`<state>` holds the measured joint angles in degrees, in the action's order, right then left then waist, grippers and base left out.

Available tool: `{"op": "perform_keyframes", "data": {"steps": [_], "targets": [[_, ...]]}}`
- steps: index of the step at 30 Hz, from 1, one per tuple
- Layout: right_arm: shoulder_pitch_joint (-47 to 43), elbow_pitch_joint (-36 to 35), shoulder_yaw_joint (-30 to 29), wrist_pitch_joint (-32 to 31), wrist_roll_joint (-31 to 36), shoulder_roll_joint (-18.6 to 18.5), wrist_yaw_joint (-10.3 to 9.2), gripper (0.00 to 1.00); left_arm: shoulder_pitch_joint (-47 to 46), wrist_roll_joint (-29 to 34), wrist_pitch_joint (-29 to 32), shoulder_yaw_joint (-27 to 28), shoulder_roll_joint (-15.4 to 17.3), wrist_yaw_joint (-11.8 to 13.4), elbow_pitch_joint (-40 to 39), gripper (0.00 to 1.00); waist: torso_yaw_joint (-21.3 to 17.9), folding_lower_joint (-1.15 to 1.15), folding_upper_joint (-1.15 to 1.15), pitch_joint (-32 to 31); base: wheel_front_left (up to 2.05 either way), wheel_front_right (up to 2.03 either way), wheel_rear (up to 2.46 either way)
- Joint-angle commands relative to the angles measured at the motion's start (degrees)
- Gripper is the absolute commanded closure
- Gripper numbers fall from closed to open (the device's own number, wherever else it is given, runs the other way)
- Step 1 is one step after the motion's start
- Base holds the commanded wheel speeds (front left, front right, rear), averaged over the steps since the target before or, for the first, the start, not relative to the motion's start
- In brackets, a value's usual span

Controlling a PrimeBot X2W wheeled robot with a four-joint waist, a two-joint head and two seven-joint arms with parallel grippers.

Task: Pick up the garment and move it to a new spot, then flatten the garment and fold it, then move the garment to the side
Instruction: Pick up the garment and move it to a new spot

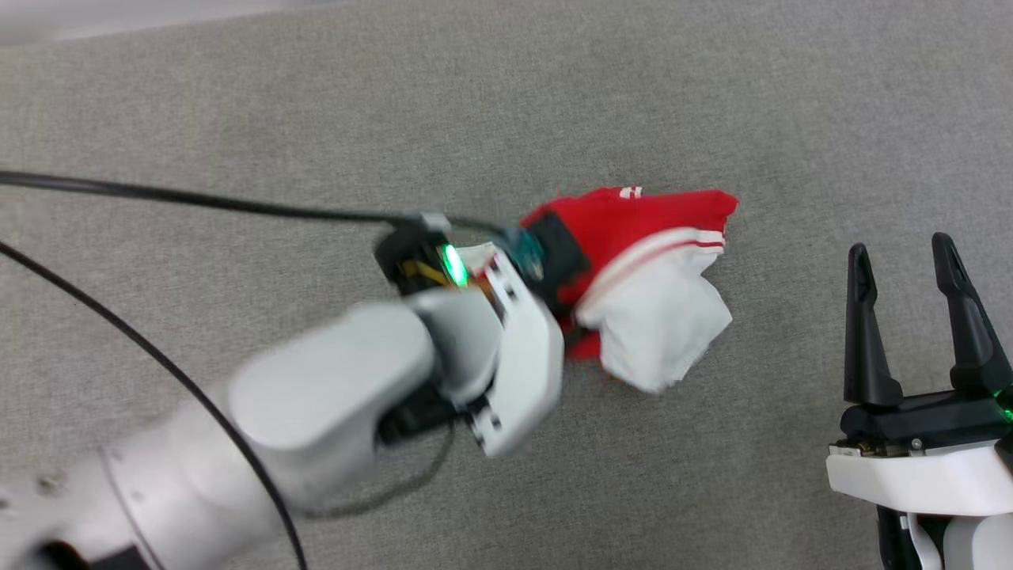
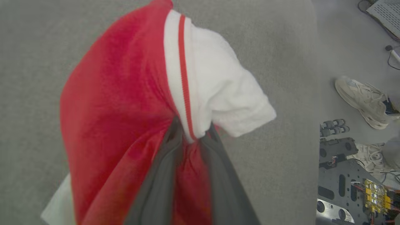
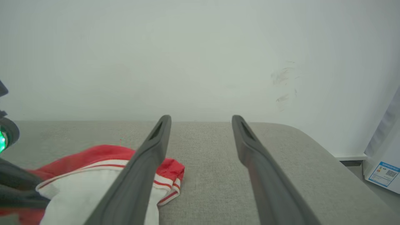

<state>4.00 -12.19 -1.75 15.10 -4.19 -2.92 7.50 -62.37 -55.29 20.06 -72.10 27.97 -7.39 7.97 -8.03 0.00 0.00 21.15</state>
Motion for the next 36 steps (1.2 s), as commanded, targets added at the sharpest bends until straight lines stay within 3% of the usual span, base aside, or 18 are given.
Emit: {"op": "perform_keyframes", "data": {"steps": [1, 8, 12, 13, 14, 18, 23, 27, 35, 36], "targets": [[0.51, 0.38, -0.22, 0.11, -0.34, 0.08, -0.02, 0.0, 2.99, 0.51, -0.1, -0.66, -1.54, 0.01, 1.16, 1.0, -0.13, 0.0, 0.0, 0.43, 0.0, 0.0, 0.0], [1.2, 1.07, -0.15, 0.11, -0.4, 0.07, -0.02, 0.0, 14.1, 3.89, 2.64, -1.65, -5.22, 0.01, 8.03, 1.0, 0.24, 0.0, 0.0, 0.85, 0.0, 0.0, 0.0], [0.74, 1.44, -0.47, 0.11, -0.17, 0.07, -0.02, 0.0, 15.32, 2.74, -0.19, -1.81, -6.1, -0.01, 9.03, 1.0, 1.12, 0.0, 0.0, -0.14, 0.0, 0.0, 0.0], [0.55, 1.54, -0.38, 0.11, -0.09, 0.07, -0.02, 0.0, 15.03, 2.39, -1.5, -1.71, -6.07, 0.0, 9.42, 0.67, 1.31, 0.0, 0.0, -0.53, 0.0, 0.0, 0.0], [0.28, 1.6, -0.37, 0.11, -0.05, 0.07, -0.02, 0.0, 14.16, 3.16, -3.17, -1.54, -6.01, 0.01, 9.79, 0.0, 1.55, 0.0, 0.0, -1.02, 0.0, 0.0, 0.0], [-0.99, 2.1, -0.48, 0.11, 0.23, 0.07, -0.02, 0.0, 12.43, 5.56, -10.69, -0.07, -7.01, 0.16, 10.64, 0.0, 2.66, 0.0, 0.0, -3.51, 0.0, 0.0, 0.0], [-2.69, 2.73, -0.56, 0.11, 0.89, 0.07, -0.02, 0.0, 12.74, 8.85, -19.49, 2.27, -7.93, 3.26, 8.65, 0.0, 4.23, 0.0, 0.0, -6.97, 0.0, 0.0, 0.0], [-4.26, 3.1, -0.7, 0.11, 1.35, 0.07, -0.02, 0.0, 14.17, 10.99, -24.92, 4.06, -7.31, 7.1, 5.99, 0.0, 5.66, 0.0, 0.0, -9.32, 0.0, 0.0, 0.0], [-6.44, 3.85, -0.65, 0.11, 1.88, 0.07, -0.02, 0.0, 18.66, 15.11, -34.11, 10.26, -3.78, 18.34, 2.96, 0.0, 8.22, 0.0, 0.0, -12.21, 0.0, 0.0, 0.0], [-6.44, 3.85, -0.65, 0.11, 1.88, 0.07, -0.02, 0.0, 18.66, 15.11, -34.11, 10.26, -3.78, 18.34, 2.96, 0.0, 8.22, 0.0, 0.0, -12.21, 0.0, 0.0, 0.0]]}}
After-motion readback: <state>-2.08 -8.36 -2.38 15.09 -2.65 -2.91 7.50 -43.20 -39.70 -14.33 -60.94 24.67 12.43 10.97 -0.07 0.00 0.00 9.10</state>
